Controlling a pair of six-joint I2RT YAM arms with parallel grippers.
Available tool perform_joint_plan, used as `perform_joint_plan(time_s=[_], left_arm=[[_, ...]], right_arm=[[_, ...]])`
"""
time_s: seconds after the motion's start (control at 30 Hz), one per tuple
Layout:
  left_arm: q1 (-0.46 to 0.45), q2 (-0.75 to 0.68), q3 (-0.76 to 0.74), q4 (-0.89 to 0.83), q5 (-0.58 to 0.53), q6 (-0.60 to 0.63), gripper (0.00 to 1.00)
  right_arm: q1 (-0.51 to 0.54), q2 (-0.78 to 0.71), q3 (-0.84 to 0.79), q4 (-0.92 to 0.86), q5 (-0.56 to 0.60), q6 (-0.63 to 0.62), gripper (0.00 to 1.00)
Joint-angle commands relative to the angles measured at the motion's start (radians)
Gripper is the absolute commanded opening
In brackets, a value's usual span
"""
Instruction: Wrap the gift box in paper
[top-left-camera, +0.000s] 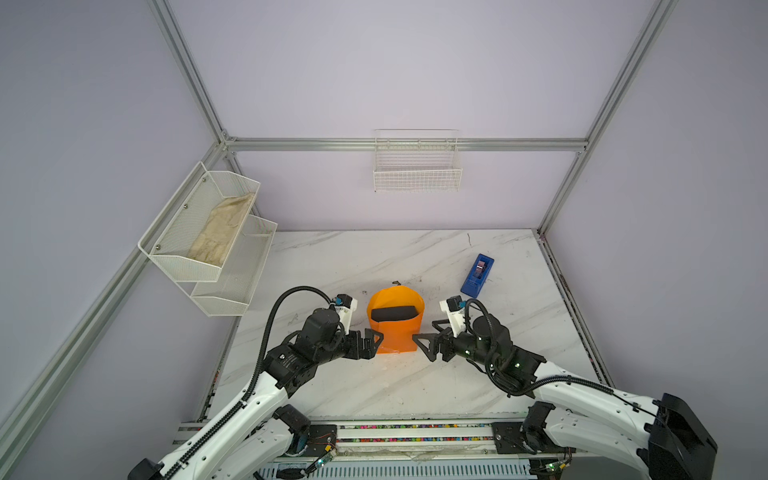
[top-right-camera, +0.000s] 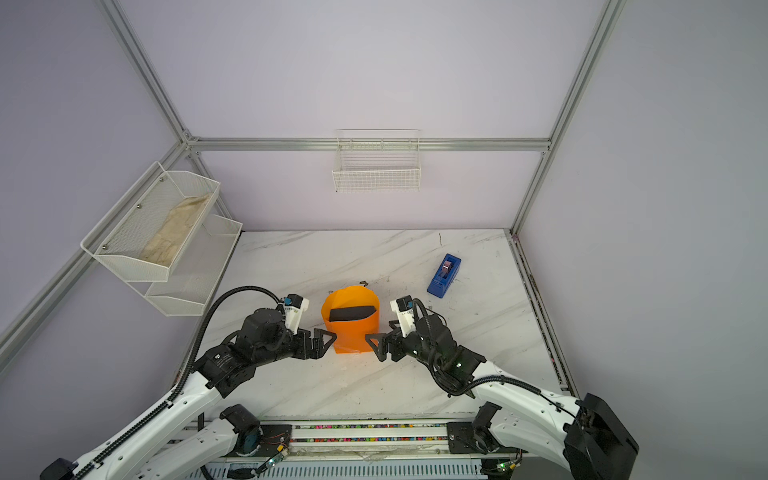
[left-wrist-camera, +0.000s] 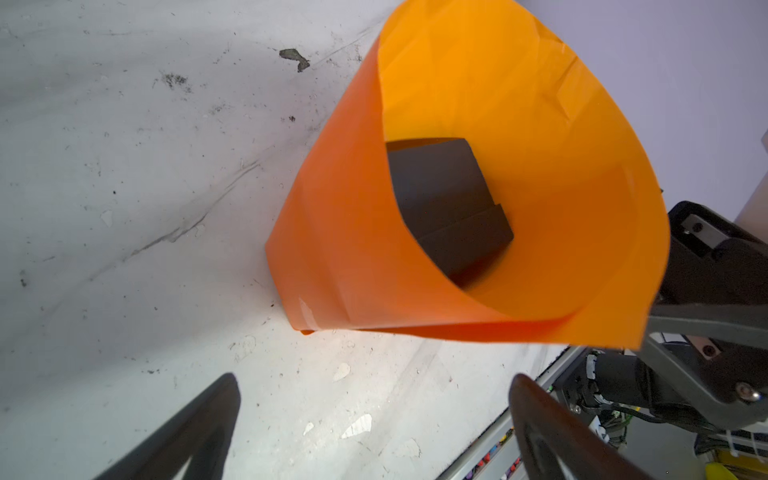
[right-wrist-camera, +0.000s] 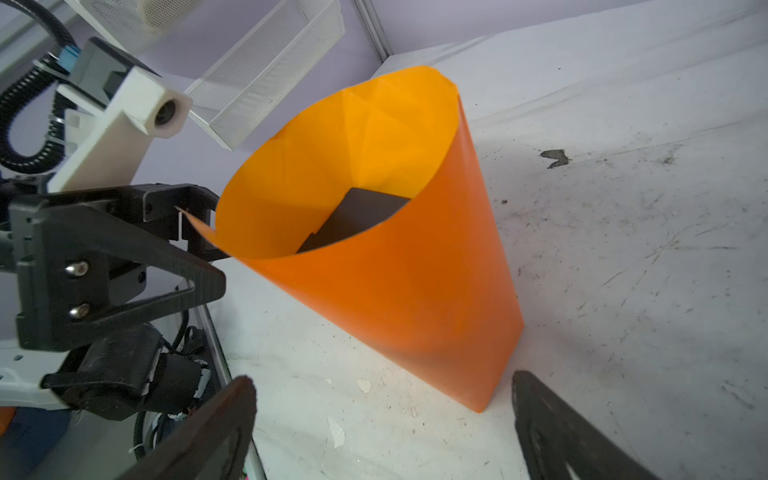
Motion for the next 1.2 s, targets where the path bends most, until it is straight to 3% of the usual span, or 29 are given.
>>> perform_joint_plan(time_s=[0.0, 0.57, 1.17], left_arm=[[-0.004, 0.077, 0.076, 0.088, 0.001, 0.072, 1.0], [-0.005, 0.174, 0.118, 0.233, 0.031, 0.106, 1.0], [-0.004, 0.293, 0.121, 0.299, -0.045, 0.143, 1.0]], right_arm=[[0.013, 0.069, 0.047, 0.117, 0.062, -0.015, 0.97], [0.015, 0.212, 0.13, 0.124, 0.15, 0.084, 0.92], [0.022, 0.146, 0.118, 0.029, 0.2, 0.128, 0.9]])
